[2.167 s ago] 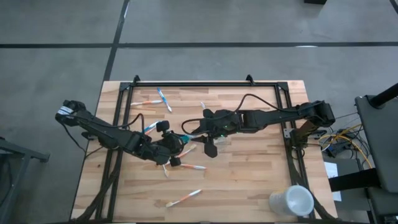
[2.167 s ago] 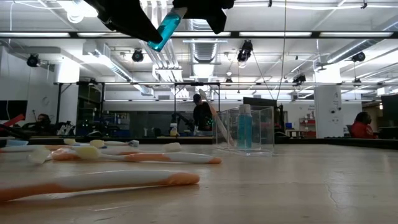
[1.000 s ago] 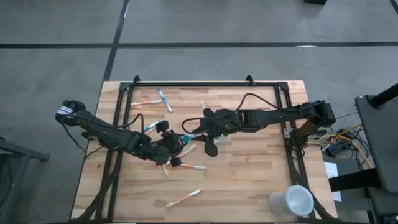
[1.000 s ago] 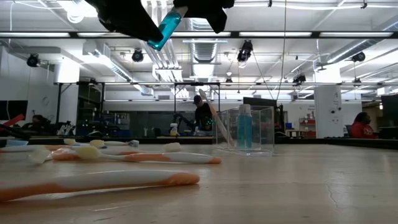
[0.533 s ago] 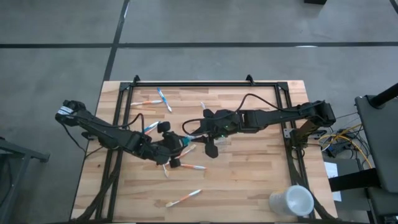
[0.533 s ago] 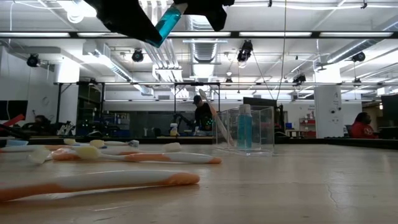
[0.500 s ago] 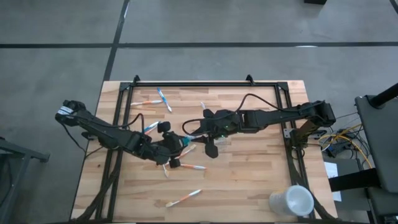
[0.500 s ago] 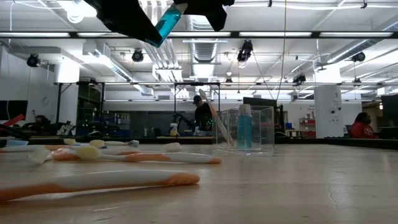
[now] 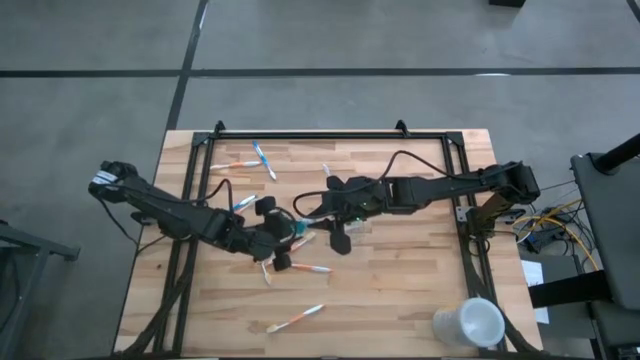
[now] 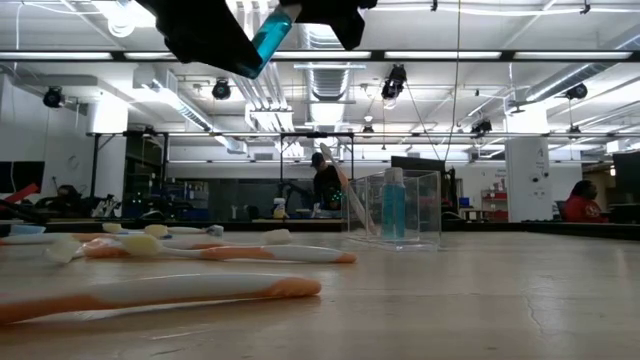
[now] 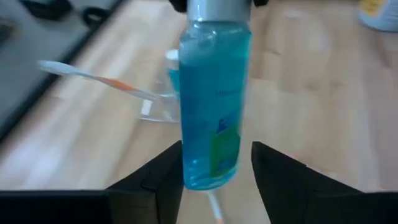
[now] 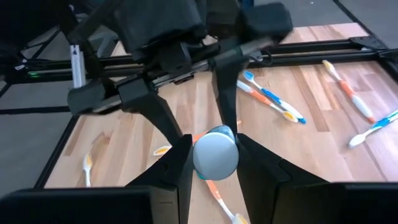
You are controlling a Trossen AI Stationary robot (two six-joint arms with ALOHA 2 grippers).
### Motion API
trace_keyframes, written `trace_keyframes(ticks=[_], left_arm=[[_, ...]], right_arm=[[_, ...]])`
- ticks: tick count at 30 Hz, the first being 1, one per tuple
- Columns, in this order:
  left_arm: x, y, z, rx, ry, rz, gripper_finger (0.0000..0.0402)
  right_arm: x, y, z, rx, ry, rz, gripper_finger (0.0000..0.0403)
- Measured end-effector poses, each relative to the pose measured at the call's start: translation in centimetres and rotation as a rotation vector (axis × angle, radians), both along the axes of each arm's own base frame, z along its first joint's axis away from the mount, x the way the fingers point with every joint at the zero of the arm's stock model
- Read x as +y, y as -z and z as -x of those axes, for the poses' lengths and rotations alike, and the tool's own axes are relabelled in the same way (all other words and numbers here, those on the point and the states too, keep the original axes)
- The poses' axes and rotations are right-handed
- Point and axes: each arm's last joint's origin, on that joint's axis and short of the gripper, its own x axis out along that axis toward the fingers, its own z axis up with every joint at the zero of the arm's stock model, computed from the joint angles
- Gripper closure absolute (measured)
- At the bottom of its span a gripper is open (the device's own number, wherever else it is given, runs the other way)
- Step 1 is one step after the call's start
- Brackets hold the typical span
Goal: Pick & Place toothbrushing station
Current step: Put the mouthwash into the transparent organizer
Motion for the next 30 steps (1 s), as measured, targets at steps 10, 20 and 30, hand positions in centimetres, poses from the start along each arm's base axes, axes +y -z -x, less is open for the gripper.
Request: trace_keyframes(ticks=[10, 20, 30], left_arm=[[0.9, -0.3, -0.1, -0.013, -0.014, 0.054, 0.017], [1.3, -0.5, 0.1, -0.056, -0.138, -0.013, 0.0161], [1.0, -0.2, 0.2, -0.001, -0.043, 0.025, 0.016]], right_arm=[[0.0, 0.0, 0.0, -0.002, 0.007, 0.004, 0.0308], [-0.1, 0.0, 0.0, -0.003, 0.016, 0.013, 0.0308], [-0.9, -0.2, 0.8, 0.14, 0.038, 0.043, 0.0308]])
